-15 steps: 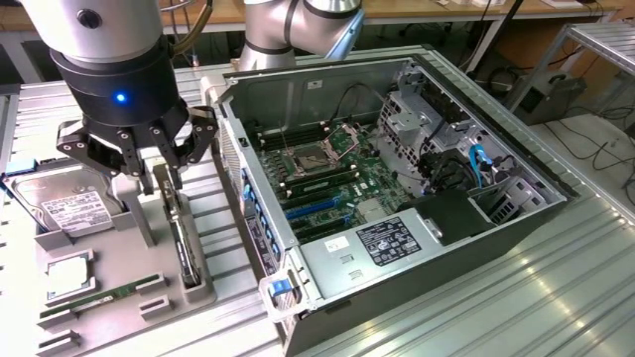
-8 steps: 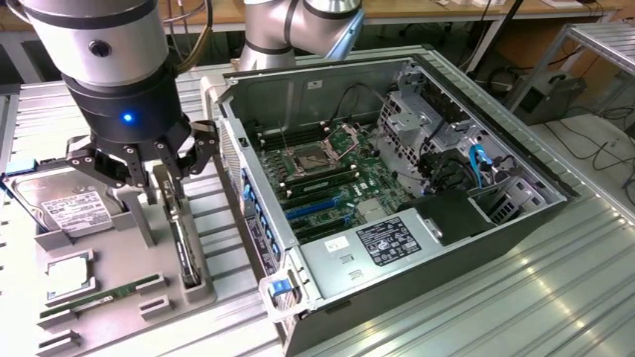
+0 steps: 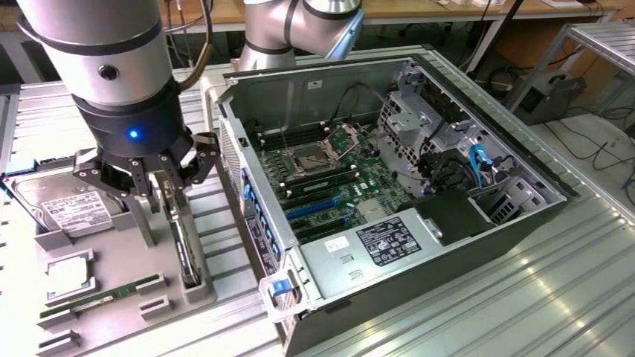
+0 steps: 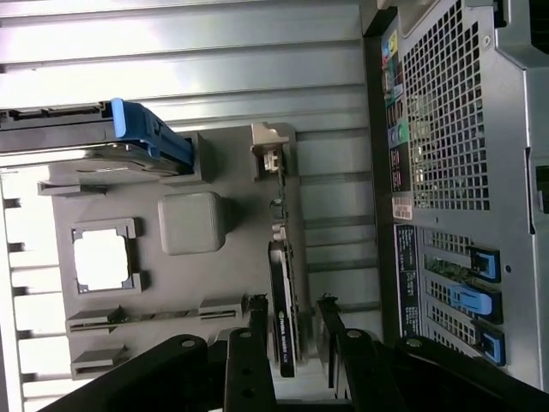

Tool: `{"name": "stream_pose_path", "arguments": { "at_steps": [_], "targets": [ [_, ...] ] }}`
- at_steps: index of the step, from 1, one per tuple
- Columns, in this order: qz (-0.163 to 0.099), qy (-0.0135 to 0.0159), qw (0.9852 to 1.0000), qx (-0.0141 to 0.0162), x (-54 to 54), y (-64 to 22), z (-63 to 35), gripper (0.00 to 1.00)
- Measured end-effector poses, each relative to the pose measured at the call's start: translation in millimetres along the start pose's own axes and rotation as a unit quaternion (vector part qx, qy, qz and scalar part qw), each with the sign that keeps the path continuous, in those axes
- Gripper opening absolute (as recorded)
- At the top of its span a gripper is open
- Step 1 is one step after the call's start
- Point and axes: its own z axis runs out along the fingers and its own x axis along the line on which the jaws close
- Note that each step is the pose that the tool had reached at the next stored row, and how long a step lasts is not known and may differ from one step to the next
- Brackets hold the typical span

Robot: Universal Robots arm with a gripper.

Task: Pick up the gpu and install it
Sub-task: 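Pick up the gpu and move the gpu toward the slot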

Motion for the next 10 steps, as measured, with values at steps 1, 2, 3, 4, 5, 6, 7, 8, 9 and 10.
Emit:
{"name": "stream_pose_path", "arguments": {
  "at_steps": [1,2,3,4,5,6,7,8,9,10],
  "targets": [
    [0.000,0.0000,1.0000,0.0000,0.0,-0.2,1.9,0.36],
    [0.000,0.0000,1.0000,0.0001,0.1,-0.3,3.7,0.36],
    [0.000,0.0000,1.0000,0.0000,0.1,-0.5,5.7,0.36],
    [0.000,0.0000,1.0000,0.0000,0.2,-0.6,7.5,0.36],
    [0.000,0.0000,1.0000,0.0000,0.2,-0.8,10.6,0.36],
    [0.000,0.0000,1.0000,0.0000,0.3,-1.0,13.5,0.36],
    [0.000,0.0000,1.0000,0.0000,0.3,-1.2,15.4,0.36],
    [0.000,0.0000,1.0000,0.0000,0.4,-1.3,17.2,0.36],
    [0.000,0.0000,1.0000,0.0001,0.4,-1.7,19.6,0.36],
    [0.000,0.0000,1.0000,0.0000,0.4,-2.1,21.5,0.36]
  ]
}}
